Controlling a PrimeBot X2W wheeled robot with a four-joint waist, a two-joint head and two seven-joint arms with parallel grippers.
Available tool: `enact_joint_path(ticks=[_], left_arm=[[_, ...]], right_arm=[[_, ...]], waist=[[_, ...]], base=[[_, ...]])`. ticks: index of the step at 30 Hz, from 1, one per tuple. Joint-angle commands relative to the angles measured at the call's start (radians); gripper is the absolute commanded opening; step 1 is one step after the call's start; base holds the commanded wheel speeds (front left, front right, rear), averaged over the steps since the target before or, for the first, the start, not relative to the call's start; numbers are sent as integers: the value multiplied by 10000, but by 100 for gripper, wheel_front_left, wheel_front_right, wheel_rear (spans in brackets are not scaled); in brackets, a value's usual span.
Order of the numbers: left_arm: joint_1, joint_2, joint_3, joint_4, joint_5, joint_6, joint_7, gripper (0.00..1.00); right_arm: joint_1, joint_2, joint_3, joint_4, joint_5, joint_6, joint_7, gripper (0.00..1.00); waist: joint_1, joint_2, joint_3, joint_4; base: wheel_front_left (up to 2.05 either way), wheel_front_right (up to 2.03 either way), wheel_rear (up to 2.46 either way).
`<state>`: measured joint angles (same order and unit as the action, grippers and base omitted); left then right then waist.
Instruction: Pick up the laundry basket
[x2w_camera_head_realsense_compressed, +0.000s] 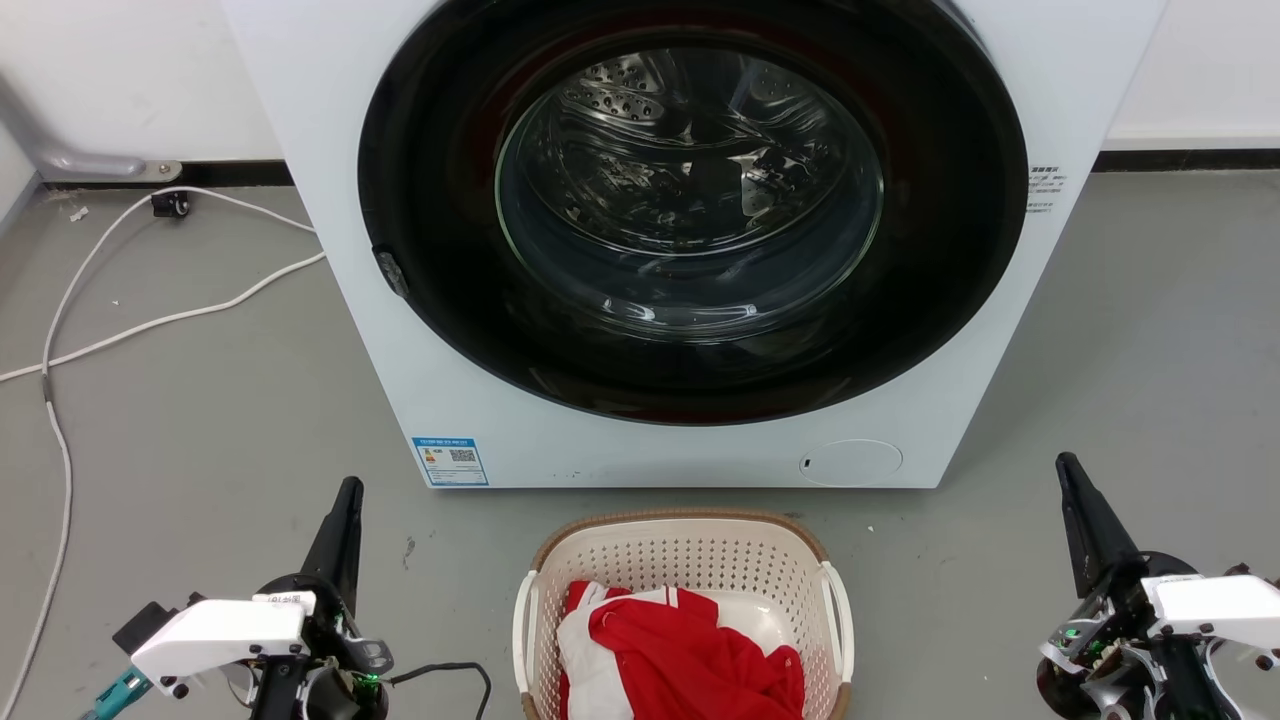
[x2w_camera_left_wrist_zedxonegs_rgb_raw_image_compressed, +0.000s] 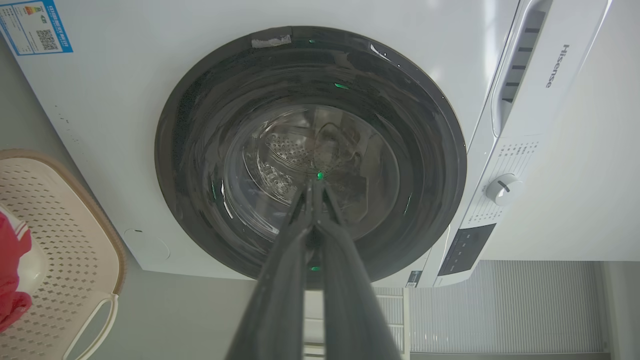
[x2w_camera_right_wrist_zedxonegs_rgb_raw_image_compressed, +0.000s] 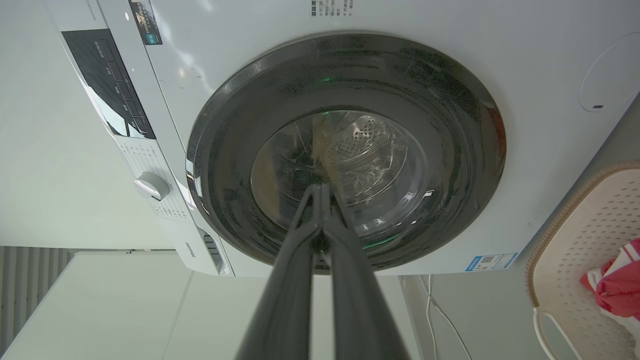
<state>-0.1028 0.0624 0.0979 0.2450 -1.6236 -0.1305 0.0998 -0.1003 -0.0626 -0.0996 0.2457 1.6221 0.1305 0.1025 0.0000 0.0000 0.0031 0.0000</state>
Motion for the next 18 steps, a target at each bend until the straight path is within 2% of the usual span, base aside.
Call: enact_joint_path(ticks=[1, 2, 11, 18], left_arm=[[-88, 0, 21, 17, 19, -3, 35, 0], [-1, -4, 3, 1, 3, 0, 1, 100], [26, -34, -364, -28, 151, 0, -342, 100], [-28, -18, -576, -266, 986, 0, -695, 100]], right_arm=[[-147, 31, -21, 11, -23, 4, 19, 0], [-1, 2, -6, -1, 0, 0, 5, 100], [190, 21, 164, -108, -115, 0, -335, 100], [260, -56, 300, -256, -1001, 0, -695, 100]], waist=[[0, 0, 0, 0], [0, 0, 0, 0], [0, 0, -21, 6], [0, 0, -41, 13]], base=[[0, 0, 0], [0, 0, 0], [0, 0, 0], [0, 0, 0]])
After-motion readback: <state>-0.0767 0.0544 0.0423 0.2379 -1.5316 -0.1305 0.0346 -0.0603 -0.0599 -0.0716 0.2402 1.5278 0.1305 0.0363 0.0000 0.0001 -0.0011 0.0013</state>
